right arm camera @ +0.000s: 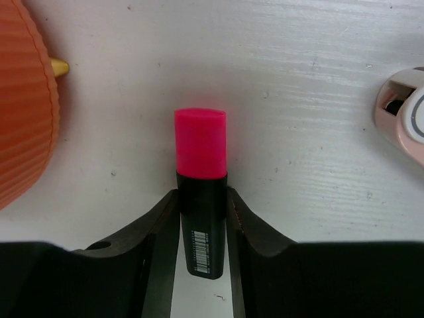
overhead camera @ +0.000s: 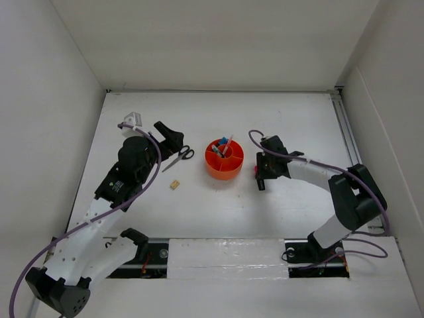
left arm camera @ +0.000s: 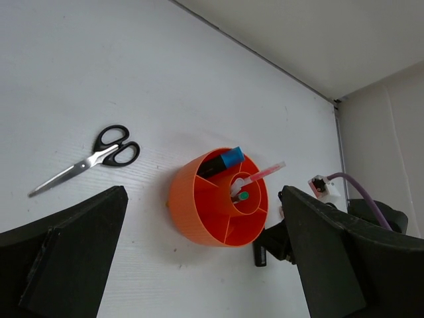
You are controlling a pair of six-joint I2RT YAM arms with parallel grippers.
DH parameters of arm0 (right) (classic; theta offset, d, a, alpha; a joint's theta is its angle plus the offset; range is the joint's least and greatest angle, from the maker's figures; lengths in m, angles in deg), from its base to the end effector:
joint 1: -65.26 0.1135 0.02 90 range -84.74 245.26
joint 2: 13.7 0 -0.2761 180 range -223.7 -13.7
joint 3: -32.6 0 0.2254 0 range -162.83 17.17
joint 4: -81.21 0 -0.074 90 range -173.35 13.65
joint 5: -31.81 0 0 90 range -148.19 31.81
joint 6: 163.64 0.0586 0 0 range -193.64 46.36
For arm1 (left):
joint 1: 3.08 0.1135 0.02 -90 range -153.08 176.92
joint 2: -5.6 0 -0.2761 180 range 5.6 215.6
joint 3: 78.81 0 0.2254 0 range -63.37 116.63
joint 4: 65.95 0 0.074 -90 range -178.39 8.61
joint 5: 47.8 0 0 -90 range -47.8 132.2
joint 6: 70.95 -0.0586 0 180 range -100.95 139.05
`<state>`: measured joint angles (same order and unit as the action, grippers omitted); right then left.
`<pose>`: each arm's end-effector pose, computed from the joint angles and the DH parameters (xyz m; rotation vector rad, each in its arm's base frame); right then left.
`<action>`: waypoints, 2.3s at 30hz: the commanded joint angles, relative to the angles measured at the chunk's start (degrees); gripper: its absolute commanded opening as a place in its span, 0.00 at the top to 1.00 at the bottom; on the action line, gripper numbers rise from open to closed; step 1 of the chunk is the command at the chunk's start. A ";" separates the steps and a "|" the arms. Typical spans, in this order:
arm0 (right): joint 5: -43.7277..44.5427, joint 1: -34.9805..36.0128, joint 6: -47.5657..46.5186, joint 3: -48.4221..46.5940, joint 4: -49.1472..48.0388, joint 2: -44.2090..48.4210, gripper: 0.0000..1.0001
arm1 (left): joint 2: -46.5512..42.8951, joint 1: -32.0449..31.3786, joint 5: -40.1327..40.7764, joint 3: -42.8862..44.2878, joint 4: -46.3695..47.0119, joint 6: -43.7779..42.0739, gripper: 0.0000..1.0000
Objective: Sort the stationery into containers
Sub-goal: Pick up the pen from the center of the board, then place the pen in the storage box.
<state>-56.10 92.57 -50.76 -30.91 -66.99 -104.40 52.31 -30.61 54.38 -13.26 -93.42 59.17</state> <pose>0.2606 0.1321 0.1730 -0.0881 2.6224 0.2654 0.1598 -0.0694 0.3676 -0.3535 1.7318 -0.6863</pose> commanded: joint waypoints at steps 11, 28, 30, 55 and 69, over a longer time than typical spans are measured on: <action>5.55 4.49 2.97 3.17 6.66 18.59 1.00 | -0.31 0.02 -14.98 0.87 7.18 -4.25 0.00; 3.97 26.73 4.20 -8.26 -3.96 29.89 1.00 | 2.58 -2.79 -46.02 -4.67 27.68 -4.26 0.00; 3.98 27.53 4.20 -9.40 -5.63 29.27 1.00 | 3.11 -2.79 -46.63 -5.19 28.29 -4.26 0.00; 3.27 32.37 1.91 -14.86 -12.67 25.21 1.00 | 4.26 -2.79 -41.46 -6.34 28.39 -2.68 0.11; 4.86 34.12 1.38 -14.85 -13.20 25.22 1.00 | 4.78 -2.79 -43.12 -6.34 30.58 -1.01 0.61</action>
<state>-52.52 125.73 -48.60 -44.89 -75.91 -80.05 56.88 -33.36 13.47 -19.49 -66.91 57.86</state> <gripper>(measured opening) 0.358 0.423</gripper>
